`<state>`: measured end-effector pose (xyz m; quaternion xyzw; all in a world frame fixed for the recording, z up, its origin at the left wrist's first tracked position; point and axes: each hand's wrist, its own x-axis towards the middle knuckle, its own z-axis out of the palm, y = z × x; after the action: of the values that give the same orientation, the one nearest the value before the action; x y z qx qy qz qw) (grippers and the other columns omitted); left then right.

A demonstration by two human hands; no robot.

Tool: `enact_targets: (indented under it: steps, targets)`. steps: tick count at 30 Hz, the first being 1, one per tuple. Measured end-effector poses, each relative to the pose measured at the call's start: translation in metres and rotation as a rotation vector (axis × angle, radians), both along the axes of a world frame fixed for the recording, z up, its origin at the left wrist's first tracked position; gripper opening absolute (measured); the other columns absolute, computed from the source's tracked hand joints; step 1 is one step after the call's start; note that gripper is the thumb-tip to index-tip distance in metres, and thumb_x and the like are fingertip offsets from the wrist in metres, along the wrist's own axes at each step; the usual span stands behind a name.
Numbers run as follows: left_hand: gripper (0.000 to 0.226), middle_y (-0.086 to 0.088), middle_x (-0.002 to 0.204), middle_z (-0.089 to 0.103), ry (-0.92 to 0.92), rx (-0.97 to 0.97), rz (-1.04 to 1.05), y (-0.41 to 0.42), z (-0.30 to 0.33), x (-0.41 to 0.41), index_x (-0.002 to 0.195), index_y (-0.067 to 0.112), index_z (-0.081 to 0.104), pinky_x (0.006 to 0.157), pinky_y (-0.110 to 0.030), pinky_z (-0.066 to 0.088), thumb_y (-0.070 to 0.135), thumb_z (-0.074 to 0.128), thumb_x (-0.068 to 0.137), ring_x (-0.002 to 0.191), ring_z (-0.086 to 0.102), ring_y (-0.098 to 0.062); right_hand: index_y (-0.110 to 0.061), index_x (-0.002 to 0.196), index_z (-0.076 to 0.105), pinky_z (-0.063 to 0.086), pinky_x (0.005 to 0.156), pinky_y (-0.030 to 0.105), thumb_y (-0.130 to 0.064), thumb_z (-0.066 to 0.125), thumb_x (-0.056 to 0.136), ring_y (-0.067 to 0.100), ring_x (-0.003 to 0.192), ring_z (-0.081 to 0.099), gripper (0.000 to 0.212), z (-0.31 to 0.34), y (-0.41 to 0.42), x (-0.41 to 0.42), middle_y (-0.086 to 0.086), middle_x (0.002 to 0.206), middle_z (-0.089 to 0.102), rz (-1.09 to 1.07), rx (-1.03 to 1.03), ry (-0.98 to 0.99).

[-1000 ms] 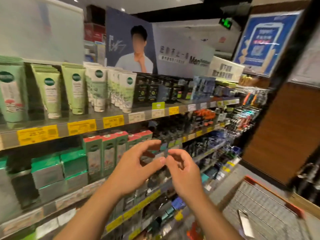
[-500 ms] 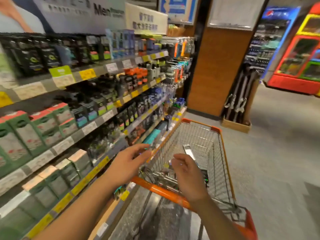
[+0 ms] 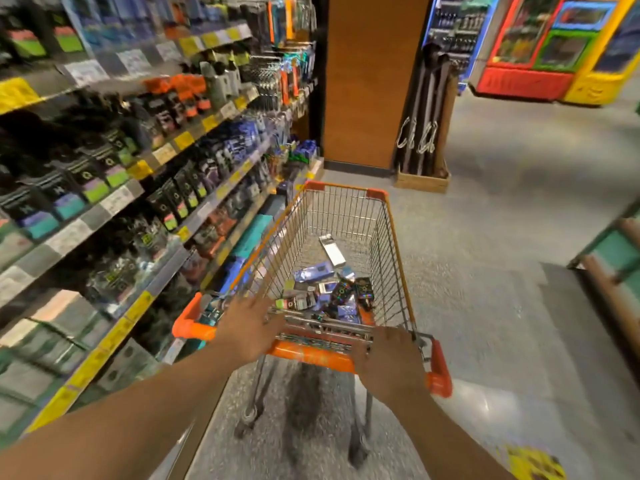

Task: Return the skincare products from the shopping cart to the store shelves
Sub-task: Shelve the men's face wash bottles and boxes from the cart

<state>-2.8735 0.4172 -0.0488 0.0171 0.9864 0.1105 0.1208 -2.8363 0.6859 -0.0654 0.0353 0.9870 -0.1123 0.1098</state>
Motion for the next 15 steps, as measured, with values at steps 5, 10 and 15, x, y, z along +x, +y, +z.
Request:
enact_targets:
  steps: [5,10,15]
  targets:
    - [0.071,0.010,0.172,-0.002,-0.127,-0.178,0.053,0.010,-0.004,0.004,0.162,0.042,0.004,0.118,-0.069,-0.005,0.071,0.014,0.098,0.157,-0.016,-0.026,-0.025,0.165,0.008,0.002,0.124,0.066,-0.064,0.022,0.101,0.035,0.159,-0.008,0.076,-0.005,-0.004,-0.011,0.013,0.173,0.001,0.054,-0.029,-0.150]
    - [0.065,0.015,0.170,-0.012,-0.289,-0.264,-0.132,0.002,-0.003,-0.012,0.158,0.054,-0.006,0.116,-0.074,-0.013,0.072,0.015,0.098,0.156,-0.023,-0.022,-0.030,0.165,0.000,-0.012,0.117,0.074,-0.067,0.017,0.099,0.037,0.156,-0.022,0.077,-0.003,-0.001,-0.015,0.009,0.172,-0.017,0.137,0.052,-0.241]
    - [0.075,0.021,0.168,0.002,-0.278,-0.164,-0.129,-0.001,-0.006,-0.018,0.158,0.057,0.006,0.126,-0.056,0.014,0.083,0.024,0.090,0.159,0.004,-0.014,-0.032,0.165,-0.004,-0.015,0.114,0.077,-0.069,0.018,0.098,0.039,0.157,-0.016,0.079,0.000,0.006,-0.027,0.010,0.172,-0.012,0.165,0.015,-0.333]
